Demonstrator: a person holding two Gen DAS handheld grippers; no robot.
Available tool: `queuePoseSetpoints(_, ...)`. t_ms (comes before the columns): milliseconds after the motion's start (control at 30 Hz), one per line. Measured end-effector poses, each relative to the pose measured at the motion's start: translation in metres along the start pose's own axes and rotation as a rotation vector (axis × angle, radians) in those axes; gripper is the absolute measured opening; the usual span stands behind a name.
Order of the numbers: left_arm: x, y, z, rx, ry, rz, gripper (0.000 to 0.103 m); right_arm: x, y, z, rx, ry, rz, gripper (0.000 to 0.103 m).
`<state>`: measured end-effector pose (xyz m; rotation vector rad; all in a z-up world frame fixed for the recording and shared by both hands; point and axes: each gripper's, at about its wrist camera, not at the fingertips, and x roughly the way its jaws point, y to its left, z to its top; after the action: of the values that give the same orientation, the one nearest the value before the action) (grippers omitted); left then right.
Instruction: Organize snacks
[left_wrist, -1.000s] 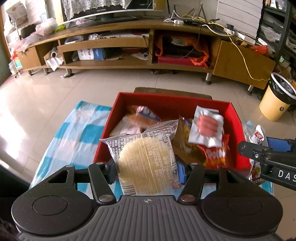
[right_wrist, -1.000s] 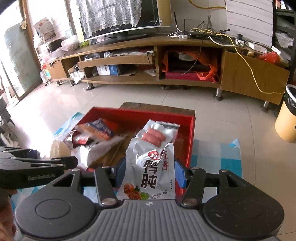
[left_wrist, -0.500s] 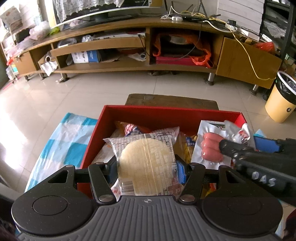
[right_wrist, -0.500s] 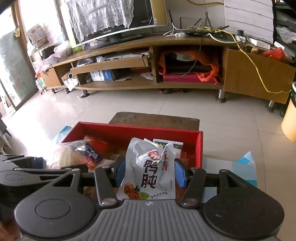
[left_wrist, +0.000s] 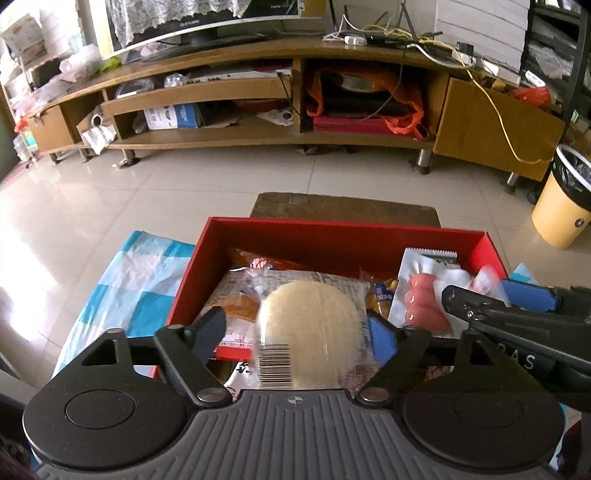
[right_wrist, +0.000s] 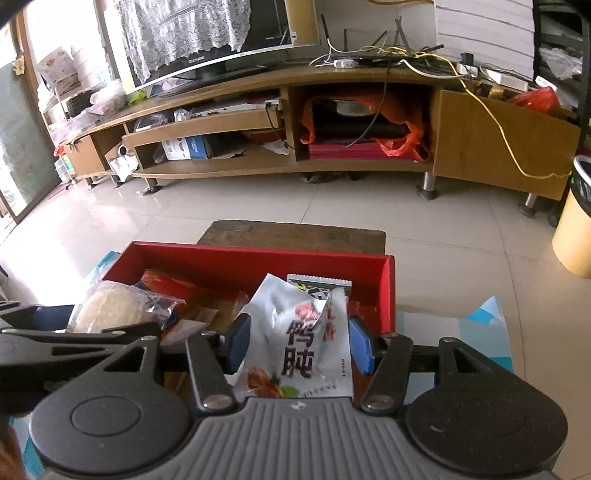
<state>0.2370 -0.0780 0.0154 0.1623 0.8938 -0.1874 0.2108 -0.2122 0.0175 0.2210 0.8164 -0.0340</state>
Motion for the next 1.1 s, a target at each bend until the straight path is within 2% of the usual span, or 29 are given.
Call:
queuePoseSetpoints(200, -0.009, 0.001, 0.003, -0.009, -0.019, 0.000, 0.091, -0.007, -0.006, 0.005, 0.046, -0.018, 0.014, 0.061)
queuePoseSetpoints(500, -0.023, 0.005, -0.005, 0.021, -0.027, 0.033, 0.095, -0.022, -0.002, 0.007, 0.040, -0.033, 0.010, 0.061)
queuePoseSetpoints(633, -0.035, 0.009, -0.012, 0.012, -0.033, 0.052, 0.103, -0.036, 0.000, 0.005, 0.042, -0.039, 0.007, 0.061)
queuePoseSetpoints(733, -0.046, 0.015, -0.019, 0.006, -0.039, 0.048, 0.103, -0.049, 0.003, 0.002, 0.040, -0.043, 0.005, 0.061)
queuePoseSetpoints(900, -0.064, 0.025, -0.033, -0.020, -0.030, 0.034, 0.103, -0.075, 0.010, -0.010, 0.053, -0.045, 0.021, 0.063)
queuePoseSetpoints(1100, -0.084, 0.027, -0.054, -0.014, -0.026, 0.021, 0.103, -0.096, 0.022, -0.042, 0.041, -0.003, 0.019, 0.063)
